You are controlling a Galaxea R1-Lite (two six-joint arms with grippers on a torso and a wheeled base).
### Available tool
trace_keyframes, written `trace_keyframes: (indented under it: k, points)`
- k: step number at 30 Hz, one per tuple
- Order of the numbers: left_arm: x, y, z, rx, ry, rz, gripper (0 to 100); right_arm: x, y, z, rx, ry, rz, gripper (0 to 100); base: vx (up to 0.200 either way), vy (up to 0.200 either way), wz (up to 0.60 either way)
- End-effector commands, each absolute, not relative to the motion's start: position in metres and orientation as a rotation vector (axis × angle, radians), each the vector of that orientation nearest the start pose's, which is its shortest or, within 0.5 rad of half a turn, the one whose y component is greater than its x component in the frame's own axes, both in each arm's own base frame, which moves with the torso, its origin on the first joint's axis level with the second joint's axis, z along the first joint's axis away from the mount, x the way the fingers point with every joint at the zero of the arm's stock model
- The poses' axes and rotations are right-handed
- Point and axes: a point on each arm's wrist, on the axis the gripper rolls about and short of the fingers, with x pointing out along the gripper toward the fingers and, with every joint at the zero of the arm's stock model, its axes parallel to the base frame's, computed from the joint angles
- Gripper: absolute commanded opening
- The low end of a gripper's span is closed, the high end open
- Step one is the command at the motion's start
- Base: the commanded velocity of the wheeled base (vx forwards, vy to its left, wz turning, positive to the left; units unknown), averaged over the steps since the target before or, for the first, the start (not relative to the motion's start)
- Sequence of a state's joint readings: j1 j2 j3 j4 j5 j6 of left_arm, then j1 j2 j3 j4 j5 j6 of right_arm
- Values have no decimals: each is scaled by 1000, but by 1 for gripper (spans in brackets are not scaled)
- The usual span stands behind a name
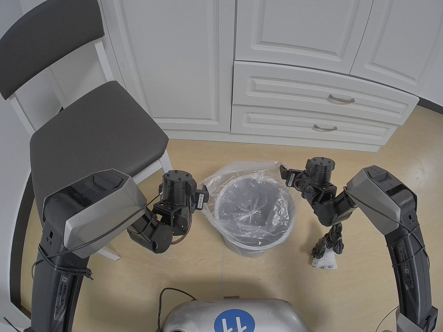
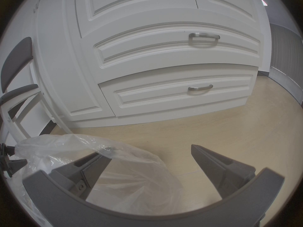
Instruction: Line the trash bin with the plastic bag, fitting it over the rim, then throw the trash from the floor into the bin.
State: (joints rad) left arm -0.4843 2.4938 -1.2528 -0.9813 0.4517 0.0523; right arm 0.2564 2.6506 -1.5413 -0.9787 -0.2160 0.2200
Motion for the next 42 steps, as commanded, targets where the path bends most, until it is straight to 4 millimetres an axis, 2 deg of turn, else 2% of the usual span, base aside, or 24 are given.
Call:
trace_keyframes:
  k: [1,12,24,32,36,39,42]
  points:
    - [419,-206,4,176,248,-31,100,497,123,1,189,142,21,100,0,0,0]
    - [432,-200,-15,183,276,-10,100,502,126,-14,217,150,27,100,0,0,0]
    - [425,-208,-21,177,295,-27,100,504,126,-18,231,185,19,100,0,0,0]
    - [416,-208,-36,212,360,-40,100,503,124,-25,216,243,2,100,0,0,0]
    - [410,-206,-37,228,384,-55,100,503,123,-23,218,274,-8,100,0,0,0]
    - [404,-203,-33,230,397,-77,100,503,119,-14,223,264,-15,100,0,0,0]
    - [391,-198,-18,224,409,-148,100,497,117,3,225,253,-15,100,0,0,0]
